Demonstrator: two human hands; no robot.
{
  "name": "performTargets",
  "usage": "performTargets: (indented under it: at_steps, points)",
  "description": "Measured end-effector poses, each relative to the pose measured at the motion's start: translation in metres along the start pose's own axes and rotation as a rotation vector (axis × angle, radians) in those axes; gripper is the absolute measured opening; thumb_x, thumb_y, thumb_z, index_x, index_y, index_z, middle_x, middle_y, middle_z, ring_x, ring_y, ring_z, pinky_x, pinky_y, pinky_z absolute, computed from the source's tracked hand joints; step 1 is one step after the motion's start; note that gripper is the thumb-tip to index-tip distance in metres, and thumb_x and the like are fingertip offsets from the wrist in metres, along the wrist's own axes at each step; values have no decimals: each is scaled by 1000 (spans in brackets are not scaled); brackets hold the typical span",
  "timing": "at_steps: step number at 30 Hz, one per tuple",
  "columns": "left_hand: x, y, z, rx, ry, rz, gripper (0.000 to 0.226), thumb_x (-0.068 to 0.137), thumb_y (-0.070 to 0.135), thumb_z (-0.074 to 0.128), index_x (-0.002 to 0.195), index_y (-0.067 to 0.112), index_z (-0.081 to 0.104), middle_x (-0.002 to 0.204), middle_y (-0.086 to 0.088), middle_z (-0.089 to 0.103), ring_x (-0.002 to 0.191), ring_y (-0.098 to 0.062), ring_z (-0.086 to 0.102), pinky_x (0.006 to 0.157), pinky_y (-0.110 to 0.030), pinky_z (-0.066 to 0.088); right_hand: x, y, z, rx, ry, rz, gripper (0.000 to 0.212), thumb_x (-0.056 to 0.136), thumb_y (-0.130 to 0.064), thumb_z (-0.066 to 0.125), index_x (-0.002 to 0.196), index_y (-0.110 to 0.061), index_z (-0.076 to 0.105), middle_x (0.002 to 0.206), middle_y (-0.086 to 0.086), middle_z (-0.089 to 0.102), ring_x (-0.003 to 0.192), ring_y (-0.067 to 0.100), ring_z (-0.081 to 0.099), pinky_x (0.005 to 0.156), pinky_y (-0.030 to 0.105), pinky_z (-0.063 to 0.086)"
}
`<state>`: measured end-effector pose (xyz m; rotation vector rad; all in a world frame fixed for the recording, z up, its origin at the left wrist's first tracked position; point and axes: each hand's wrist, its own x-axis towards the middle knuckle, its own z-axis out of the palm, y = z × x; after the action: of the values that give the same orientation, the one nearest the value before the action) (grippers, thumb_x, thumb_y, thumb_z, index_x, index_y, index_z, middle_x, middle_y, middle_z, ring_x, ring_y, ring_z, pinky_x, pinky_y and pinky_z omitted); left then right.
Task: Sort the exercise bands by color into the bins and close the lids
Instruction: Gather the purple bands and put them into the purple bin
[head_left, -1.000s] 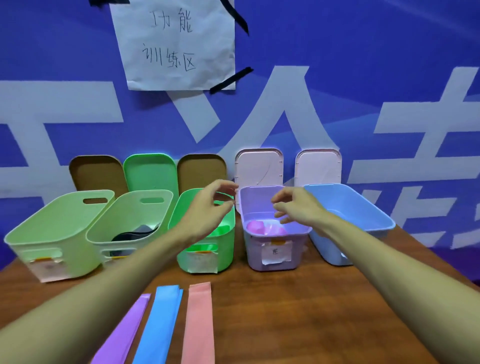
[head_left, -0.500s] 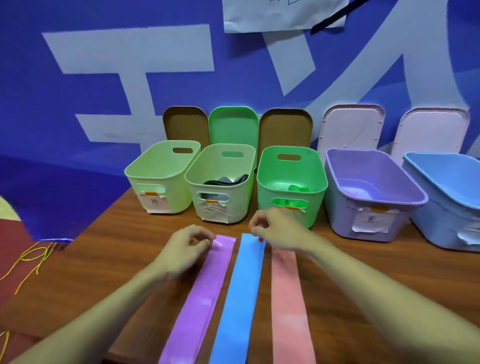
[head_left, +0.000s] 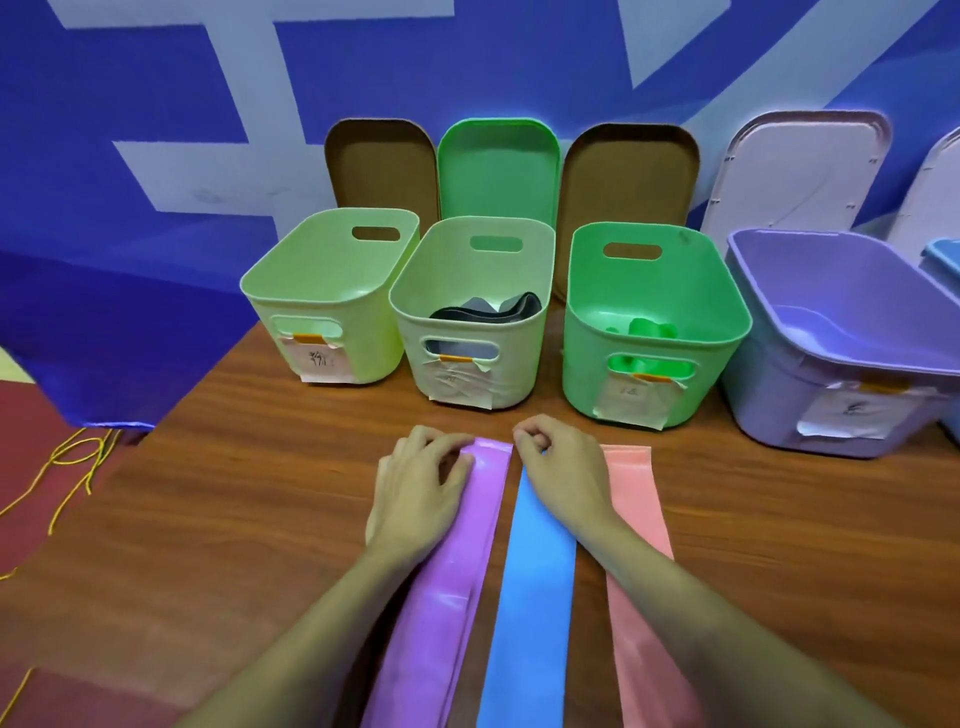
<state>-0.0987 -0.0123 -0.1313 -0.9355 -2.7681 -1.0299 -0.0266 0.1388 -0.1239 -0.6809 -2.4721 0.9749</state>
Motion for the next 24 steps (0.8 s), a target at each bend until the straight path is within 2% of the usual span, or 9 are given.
performTargets:
  at_steps: [5, 9, 12, 15, 17, 20, 22, 24]
  points:
    - [-1, 0, -1, -105, 51, -8, 9, 87, 30, 62, 94, 36, 61, 94, 20, 55, 89, -5, 54, 85, -29, 37, -1, -4, 5, -89, -7, -14, 19, 90, -34, 52, 97, -30, 69, 79, -7, 56, 88, 19, 59, 70, 30, 40]
    - [-3, -1, -2, -251, 74, -38, 19, 83, 15, 64, 82, 32, 55, 85, 17, 61, 79, 0, 56, 80, -32, 45, 1, -11, 4, -111, -44, 68, 26, 92, -42, 50, 96, -28, 72, 96, -2, 69, 98, 23, 61, 73, 28, 40]
    - [-3, -4, -3, -352, 69, -87, 24, 84, 9, 60, 81, 31, 53, 78, 17, 62, 80, -5, 59, 77, -30, 46, 6, -17, 1, -60, -96, 164, 23, 87, -45, 57, 89, -27, 72, 96, -5, 72, 98, 22, 63, 73, 28, 43]
    - [-4, -4, -7, -425, 53, -93, 26, 83, 6, 63, 83, 31, 56, 78, 12, 64, 77, -5, 61, 76, -28, 47, 4, -25, 1, -176, -145, 149, 11, 81, -32, 61, 89, -27, 68, 98, -3, 71, 100, 22, 63, 74, 28, 44]
    - [-5, -1, -16, -509, 14, -142, 28, 85, 2, 62, 93, 29, 60, 75, 8, 62, 70, 0, 57, 74, -21, 45, 3, -33, -1, -246, -185, 135, 10, 82, -24, 59, 89, -25, 65, 104, 2, 69, 104, 27, 61, 77, 29, 45]
    - [-5, 2, -40, -582, 6, -197, 28, 90, 2, 57, 109, 21, 63, 77, 4, 59, 74, -7, 54, 73, -20, 47, 3, -47, -11, -343, -220, 84, 17, 81, -16, 55, 96, -19, 62, 110, 11, 66, 104, 34, 60, 80, 34, 47]
    - [-6, 8, -64, -592, 20, -164, 26, 90, -1, 55, 107, 16, 64, 80, 2, 60, 77, -10, 54, 72, -19, 46, 4, -57, -18, -333, -218, 35, 20, 82, -16, 52, 100, -14, 60, 110, 17, 65, 103, 37, 59, 79, 36, 47]
    - [-8, 17, -90, -635, 52, -147, 26, 89, -6, 53, 96, 15, 65, 77, 1, 58, 72, -9, 53, 67, -21, 46, 2, -71, -26, -266, -242, 4, 16, 83, -17, 50, 98, -12, 56, 105, 21, 65, 99, 38, 61, 78, 36, 48]
